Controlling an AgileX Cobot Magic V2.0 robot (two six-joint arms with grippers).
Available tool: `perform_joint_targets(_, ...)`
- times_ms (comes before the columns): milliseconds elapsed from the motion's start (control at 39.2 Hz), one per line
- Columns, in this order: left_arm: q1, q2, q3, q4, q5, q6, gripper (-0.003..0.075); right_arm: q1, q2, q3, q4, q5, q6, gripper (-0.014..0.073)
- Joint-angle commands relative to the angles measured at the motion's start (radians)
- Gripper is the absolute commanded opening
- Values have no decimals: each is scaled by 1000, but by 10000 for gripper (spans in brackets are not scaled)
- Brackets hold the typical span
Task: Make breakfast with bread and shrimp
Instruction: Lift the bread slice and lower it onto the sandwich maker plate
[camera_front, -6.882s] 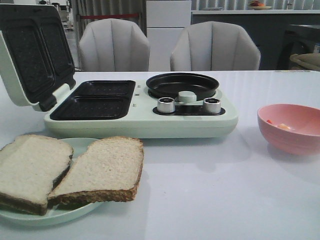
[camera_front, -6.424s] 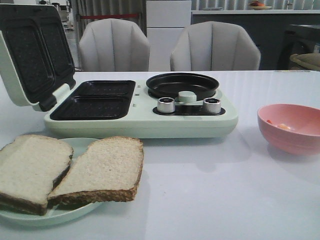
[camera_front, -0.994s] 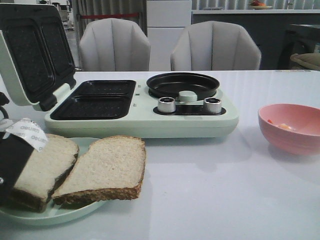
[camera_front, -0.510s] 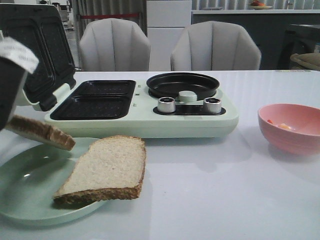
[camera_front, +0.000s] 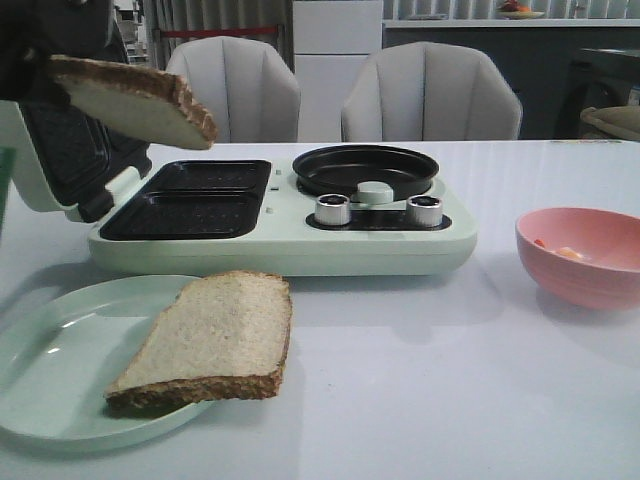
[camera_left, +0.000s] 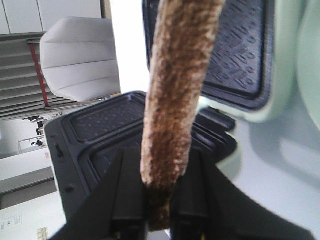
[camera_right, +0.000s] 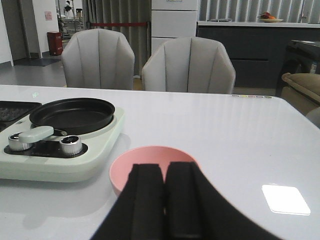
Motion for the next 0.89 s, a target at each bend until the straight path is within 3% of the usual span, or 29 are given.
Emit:
perform_joint_targets(0,28,37,-101,47,-27,-12,116,-6,-21,-19,-7,-78,-2,141)
perform_joint_targets(459,218,374,-448,68,-161,-34,116,-6,-21,-19,-7,-78,-2,141)
perform_joint_targets(867,301,632,-660,89,-289,-38,117,-6,-21,-19,-7,-78,-2,141)
